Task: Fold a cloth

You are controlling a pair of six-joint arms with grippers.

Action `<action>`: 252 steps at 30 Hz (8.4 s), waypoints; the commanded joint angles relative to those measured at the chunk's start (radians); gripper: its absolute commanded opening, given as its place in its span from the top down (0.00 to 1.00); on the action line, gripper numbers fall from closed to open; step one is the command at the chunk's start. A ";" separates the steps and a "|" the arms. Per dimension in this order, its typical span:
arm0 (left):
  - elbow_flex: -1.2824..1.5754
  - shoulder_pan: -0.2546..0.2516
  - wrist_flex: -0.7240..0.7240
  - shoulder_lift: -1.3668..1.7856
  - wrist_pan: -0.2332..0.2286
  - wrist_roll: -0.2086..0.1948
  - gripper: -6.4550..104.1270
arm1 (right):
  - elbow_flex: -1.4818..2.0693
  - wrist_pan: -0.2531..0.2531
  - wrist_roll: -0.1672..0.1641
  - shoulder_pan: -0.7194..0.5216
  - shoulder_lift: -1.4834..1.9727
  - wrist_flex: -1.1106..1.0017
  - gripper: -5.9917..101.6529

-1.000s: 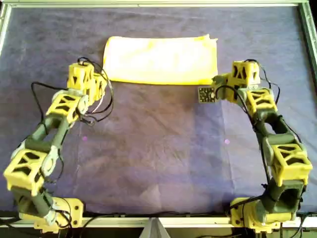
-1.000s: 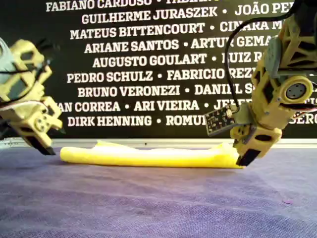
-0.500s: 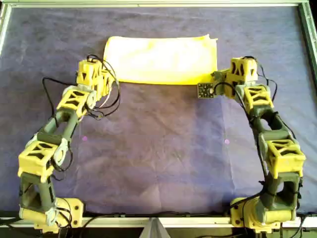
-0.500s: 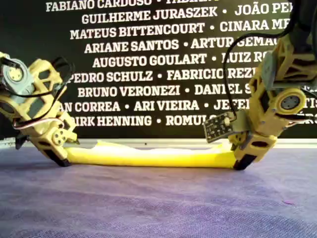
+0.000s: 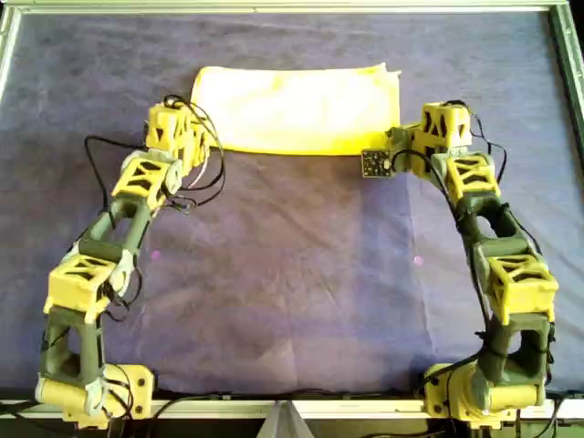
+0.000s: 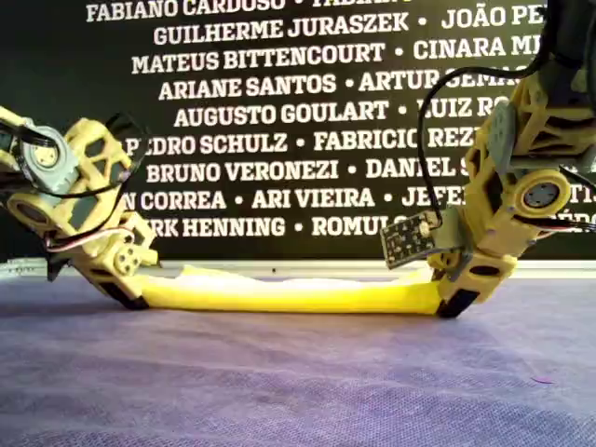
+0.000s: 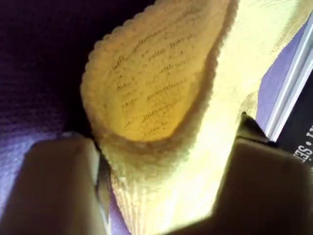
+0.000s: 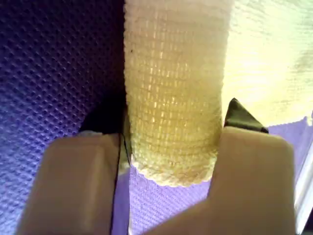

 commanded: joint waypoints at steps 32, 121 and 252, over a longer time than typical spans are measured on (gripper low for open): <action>-0.051 -0.017 0.000 0.176 0.011 0.005 0.94 | -0.265 -0.015 -0.002 0.002 0.002 0.097 0.95; 1.825 -0.121 0.002 1.971 -0.009 0.006 0.45 | 1.816 0.003 -0.005 0.046 1.819 -0.238 0.43; 2.006 -0.121 0.002 2.362 -0.011 0.008 0.45 | -0.532 0.005 -0.003 0.796 0.066 0.107 0.59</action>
